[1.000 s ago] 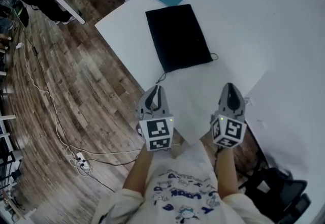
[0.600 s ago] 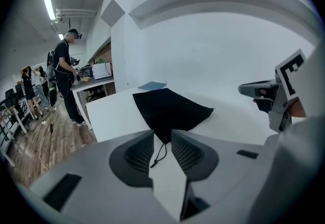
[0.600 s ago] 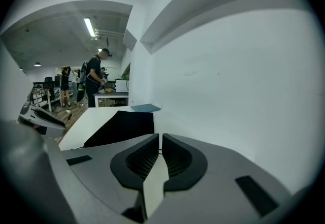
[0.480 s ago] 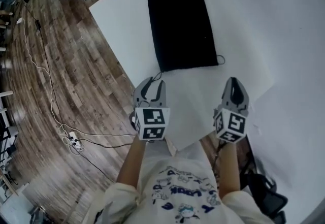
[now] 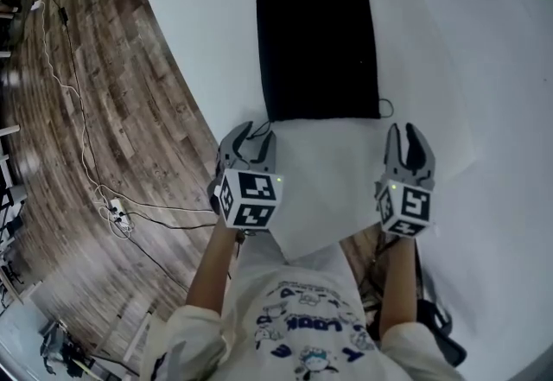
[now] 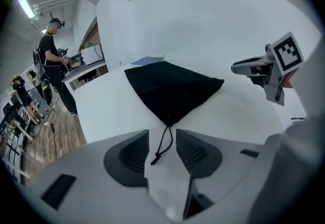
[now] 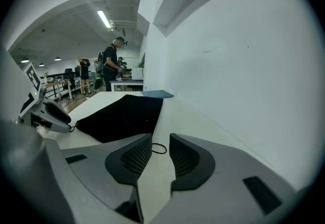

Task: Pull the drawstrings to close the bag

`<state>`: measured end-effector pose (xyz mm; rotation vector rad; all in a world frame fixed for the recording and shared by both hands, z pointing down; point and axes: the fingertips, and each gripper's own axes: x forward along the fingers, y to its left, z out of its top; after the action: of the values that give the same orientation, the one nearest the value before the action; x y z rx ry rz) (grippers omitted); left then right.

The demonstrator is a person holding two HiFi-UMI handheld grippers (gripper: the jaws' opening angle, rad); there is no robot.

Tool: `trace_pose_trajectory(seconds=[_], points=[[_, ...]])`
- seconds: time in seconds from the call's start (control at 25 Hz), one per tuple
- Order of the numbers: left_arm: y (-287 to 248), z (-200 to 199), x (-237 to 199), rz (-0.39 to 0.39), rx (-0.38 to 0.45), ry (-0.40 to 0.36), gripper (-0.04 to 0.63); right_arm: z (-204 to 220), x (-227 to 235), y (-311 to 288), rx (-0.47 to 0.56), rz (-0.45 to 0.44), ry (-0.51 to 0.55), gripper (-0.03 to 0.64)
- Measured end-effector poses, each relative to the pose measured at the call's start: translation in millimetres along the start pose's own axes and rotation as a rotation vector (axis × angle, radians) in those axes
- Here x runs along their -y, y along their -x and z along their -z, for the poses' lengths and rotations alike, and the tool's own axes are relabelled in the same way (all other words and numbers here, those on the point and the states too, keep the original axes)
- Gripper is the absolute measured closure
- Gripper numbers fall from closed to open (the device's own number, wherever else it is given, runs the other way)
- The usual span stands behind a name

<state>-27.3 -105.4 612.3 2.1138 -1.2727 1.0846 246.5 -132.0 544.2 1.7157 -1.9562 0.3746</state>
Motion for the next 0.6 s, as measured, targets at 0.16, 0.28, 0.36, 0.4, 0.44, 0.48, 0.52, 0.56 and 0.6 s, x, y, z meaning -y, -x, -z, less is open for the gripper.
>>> trace_pose_trajectory(seconds=[0.16,0.28,0.36,0.4,0.44,0.48,0.52,0.56,0.6], points=[[-4,6,-4,-0.005,-0.035,0.010,0.448,6,0,-13,-0.030,-0.080,0.065,0.525],[-5,7,-2,0.004,-0.035,0.016,0.454,19,-1,-20,-0.084,-0.138,0.123,0.487],[-6,7,3,0.035,-0.035,0.021,0.500,24,-1,-23,-0.110,-0.171,0.161,0.470],[-6,6,6,0.049,-0.037,0.028,0.526,24,-3,-24,-0.113,-0.190,0.178,0.468],[-6,6,7,0.057,-0.041,0.036,0.538,21,-6,-26,-0.111,-0.211,0.192,0.466],[-7,6,9,0.061,-0.046,0.042,0.541,19,-9,-28,-0.108,-0.231,0.208,0.466],[-7,5,10,0.064,-0.051,0.049,0.554,17,-12,-30,-0.105,-0.248,0.225,0.466],[-7,5,11,0.067,-0.056,0.059,0.573,16,-13,-32,-0.103,-0.265,0.238,0.466],[-6,4,11,0.070,-0.060,0.072,0.584,15,-16,-35,-0.099,-0.282,0.246,0.466]])
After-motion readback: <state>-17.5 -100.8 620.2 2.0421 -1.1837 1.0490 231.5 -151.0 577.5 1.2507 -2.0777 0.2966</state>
